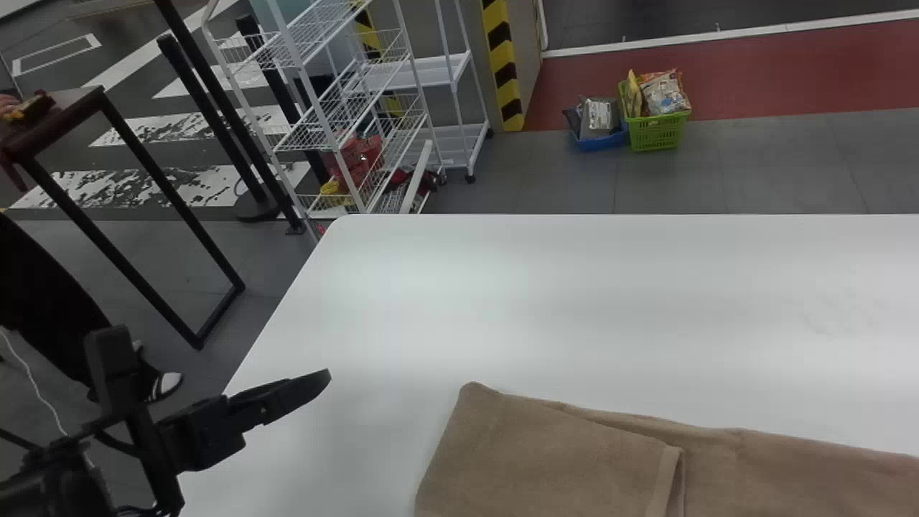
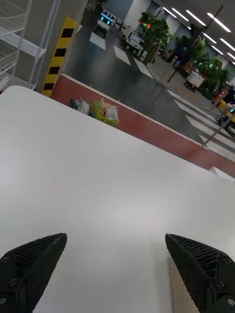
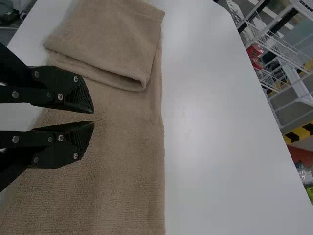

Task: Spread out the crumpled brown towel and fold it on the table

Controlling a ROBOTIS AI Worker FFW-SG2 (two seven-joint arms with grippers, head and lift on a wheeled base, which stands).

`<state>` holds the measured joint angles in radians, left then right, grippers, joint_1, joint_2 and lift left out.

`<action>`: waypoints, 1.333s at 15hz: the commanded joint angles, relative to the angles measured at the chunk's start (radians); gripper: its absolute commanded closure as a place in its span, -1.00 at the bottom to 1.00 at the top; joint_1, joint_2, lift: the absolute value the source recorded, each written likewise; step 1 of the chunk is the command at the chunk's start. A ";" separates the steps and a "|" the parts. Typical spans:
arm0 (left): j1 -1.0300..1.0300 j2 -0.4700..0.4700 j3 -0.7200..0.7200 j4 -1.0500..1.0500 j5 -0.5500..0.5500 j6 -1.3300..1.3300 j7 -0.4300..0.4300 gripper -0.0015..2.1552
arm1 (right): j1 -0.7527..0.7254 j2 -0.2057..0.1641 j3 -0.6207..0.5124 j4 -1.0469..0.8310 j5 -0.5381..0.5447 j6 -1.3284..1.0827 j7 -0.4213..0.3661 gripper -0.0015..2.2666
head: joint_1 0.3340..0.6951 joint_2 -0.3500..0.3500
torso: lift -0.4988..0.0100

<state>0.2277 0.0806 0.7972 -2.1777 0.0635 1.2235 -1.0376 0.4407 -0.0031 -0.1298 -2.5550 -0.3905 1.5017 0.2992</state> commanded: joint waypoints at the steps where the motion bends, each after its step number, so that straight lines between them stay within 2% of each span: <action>1: 0.001 0.004 -0.003 0.012 -0.004 -0.003 0.002 -0.93 | 0.013 0.004 0.076 0.050 0.045 -0.140 -0.009 -0.17 | 1.00 1.00 | 0.46; 3: -0.001 0.013 -0.001 0.018 -0.004 -0.006 0.004 -0.93 | 0.013 0.004 0.144 0.098 0.081 -0.232 -0.032 -0.53 | 1.00 1.00 | 0.46; 4: -0.004 0.013 0.002 0.024 -0.004 -0.006 0.002 -0.93 | 0.015 0.004 0.174 0.114 0.093 -0.266 -0.046 -0.61 | 1.00 1.00 | 0.46; 8: -0.010 0.028 0.000 0.064 -0.005 -0.031 0.002 -0.93 | 0.026 0.004 0.251 0.148 0.096 -0.315 -0.081 -0.61 | 1.00 1.00 | 0.46; 20: -0.027 0.054 0.007 0.122 0.002 -0.071 -0.001 -0.93 | 0.007 0.004 0.338 0.225 0.102 -0.318 -0.109 -0.60 | 1.00 1.00 | 0.46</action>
<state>0.2011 0.1341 0.8007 -2.0561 0.0649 1.1534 -1.0380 0.4519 -0.0031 0.2045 -2.3354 -0.2898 1.1836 0.1901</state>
